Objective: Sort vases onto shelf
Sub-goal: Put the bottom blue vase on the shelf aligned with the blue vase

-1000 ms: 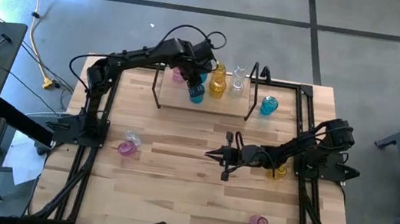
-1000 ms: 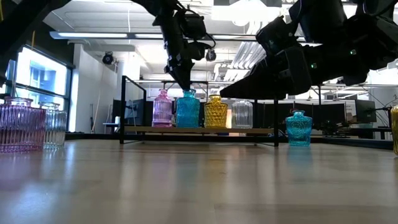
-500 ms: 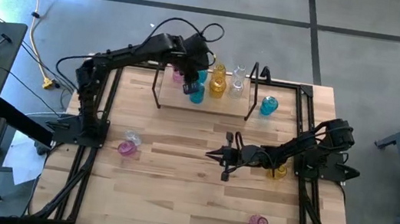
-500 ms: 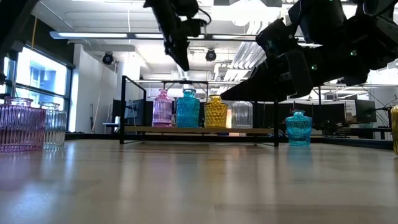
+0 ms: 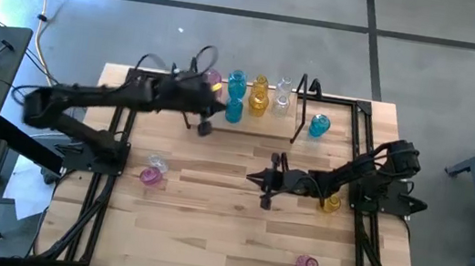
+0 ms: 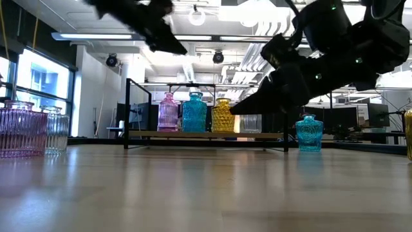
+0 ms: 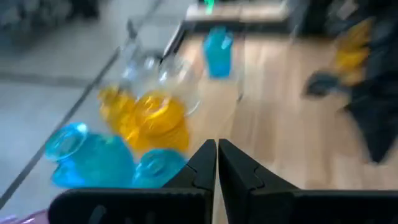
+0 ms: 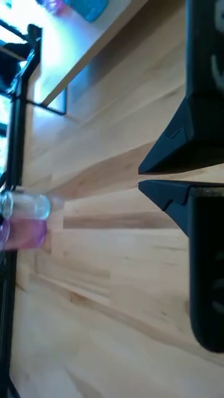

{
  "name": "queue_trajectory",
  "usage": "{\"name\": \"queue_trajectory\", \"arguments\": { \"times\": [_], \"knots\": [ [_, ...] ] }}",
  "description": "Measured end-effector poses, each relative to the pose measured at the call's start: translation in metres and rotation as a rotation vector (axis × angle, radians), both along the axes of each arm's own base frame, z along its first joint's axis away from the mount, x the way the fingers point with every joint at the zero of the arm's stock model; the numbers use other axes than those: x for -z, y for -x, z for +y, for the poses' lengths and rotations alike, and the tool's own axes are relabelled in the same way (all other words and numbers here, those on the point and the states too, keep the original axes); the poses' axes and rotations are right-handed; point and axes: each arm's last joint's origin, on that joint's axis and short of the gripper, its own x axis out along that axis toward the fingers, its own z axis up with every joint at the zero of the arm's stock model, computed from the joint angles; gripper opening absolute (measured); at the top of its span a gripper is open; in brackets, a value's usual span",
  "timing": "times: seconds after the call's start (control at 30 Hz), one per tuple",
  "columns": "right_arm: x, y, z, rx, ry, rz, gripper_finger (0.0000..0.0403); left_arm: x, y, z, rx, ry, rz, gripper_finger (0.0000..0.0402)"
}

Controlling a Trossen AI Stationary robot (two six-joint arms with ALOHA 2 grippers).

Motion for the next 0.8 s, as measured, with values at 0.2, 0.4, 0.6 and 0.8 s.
{"name": "queue_trajectory", "arguments": {
  "times": [0.2,0.4,0.6,0.8],
  "knots": [
    [-0.017,-0.024,-0.01,0.109,0.009,-0.018,0.0016,0.04,0.044,-0.039,0.129,0.003,-0.308,0.0008],
    [-0.05,-0.065,-0.039,0.221,0.06,0.062,0.0016,0.068,0.078,-0.052,0.151,-0.027,-0.571,0.0008],
    [-0.072,-0.095,-0.087,0.339,0.1,0.096,0.0016,0.078,0.093,-0.055,0.153,-0.048,-0.635,0.0008],
    [-0.062,-0.112,-0.129,0.373,0.062,0.145,0.0016,0.074,0.096,-0.055,0.154,-0.064,-0.658,0.0008]
  ]
}}
